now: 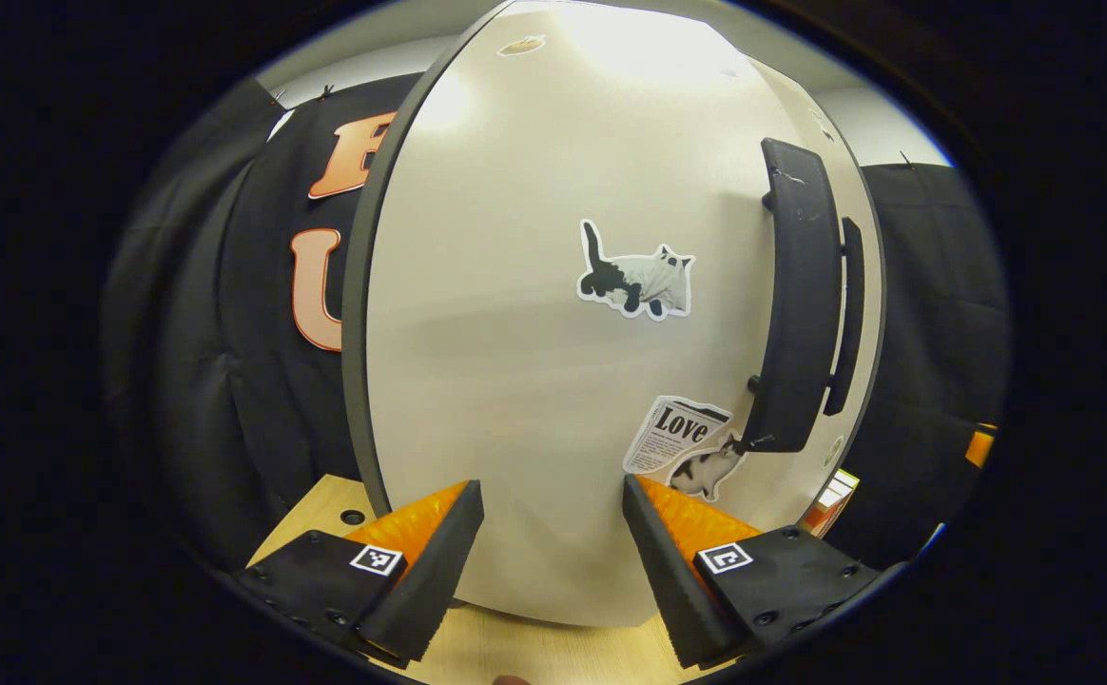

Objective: Grab one shoe with the right hand and put it into the shoe cabinet, grab the other shoe with the left hand and put it into the shoe cabinet; then close the right door with the right hand and the left door with the left hand.

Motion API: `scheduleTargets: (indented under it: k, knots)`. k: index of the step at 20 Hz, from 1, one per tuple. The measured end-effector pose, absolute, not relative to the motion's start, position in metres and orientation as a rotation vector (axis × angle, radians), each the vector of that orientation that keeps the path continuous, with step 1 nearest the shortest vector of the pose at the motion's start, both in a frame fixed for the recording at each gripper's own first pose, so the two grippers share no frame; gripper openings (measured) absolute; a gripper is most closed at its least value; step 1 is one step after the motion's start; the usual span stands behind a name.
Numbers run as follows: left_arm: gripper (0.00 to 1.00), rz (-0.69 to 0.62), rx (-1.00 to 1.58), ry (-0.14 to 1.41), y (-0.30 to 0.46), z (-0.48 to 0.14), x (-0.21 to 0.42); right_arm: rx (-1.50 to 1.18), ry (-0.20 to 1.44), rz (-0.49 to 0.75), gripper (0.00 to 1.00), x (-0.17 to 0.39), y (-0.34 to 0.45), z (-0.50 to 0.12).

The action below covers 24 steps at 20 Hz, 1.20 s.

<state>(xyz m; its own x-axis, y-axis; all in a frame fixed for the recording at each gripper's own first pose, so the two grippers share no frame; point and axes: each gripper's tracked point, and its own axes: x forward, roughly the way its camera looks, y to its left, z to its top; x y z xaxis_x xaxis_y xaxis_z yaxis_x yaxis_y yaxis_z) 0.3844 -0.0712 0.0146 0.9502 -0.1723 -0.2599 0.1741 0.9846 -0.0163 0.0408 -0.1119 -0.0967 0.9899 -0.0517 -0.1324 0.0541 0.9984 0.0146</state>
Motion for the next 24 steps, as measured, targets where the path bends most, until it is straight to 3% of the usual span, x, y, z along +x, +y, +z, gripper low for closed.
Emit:
scheduleTargets:
  k: [4,9,15,16,18,20,24]
  knots:
    - [0.97,-0.147,0.016,0.295,-0.072,0.023,0.373,0.021,0.134,-0.032,0.91,0.057,-0.101,-0.081]
    - [0.97,-0.142,0.003,0.29,-0.048,0.086,0.311,0.036,0.095,0.013,0.91,0.061,-0.08,-0.028]
    - [0.99,-0.059,0.035,0.162,0.041,0.203,0.235,0.019,0.078,0.041,0.91,0.038,-0.06,0.032]
    - [0.94,-0.041,0.026,0.144,0.057,0.217,0.222,0.018,0.064,0.036,0.91,0.032,-0.059,0.041]
    - [0.99,-0.007,0.006,0.113,0.092,0.244,0.195,0.013,0.044,0.035,0.91,0.021,-0.053,0.058]
    - [0.97,0.052,0.043,0.07,0.11,0.259,0.209,-0.001,0.02,0.041,0.91,0.012,-0.046,0.072]
    - [0.96,0.156,0.1,0.016,0.157,0.288,0.18,-0.024,-0.014,0.002,0.91,-0.005,-0.047,0.091]
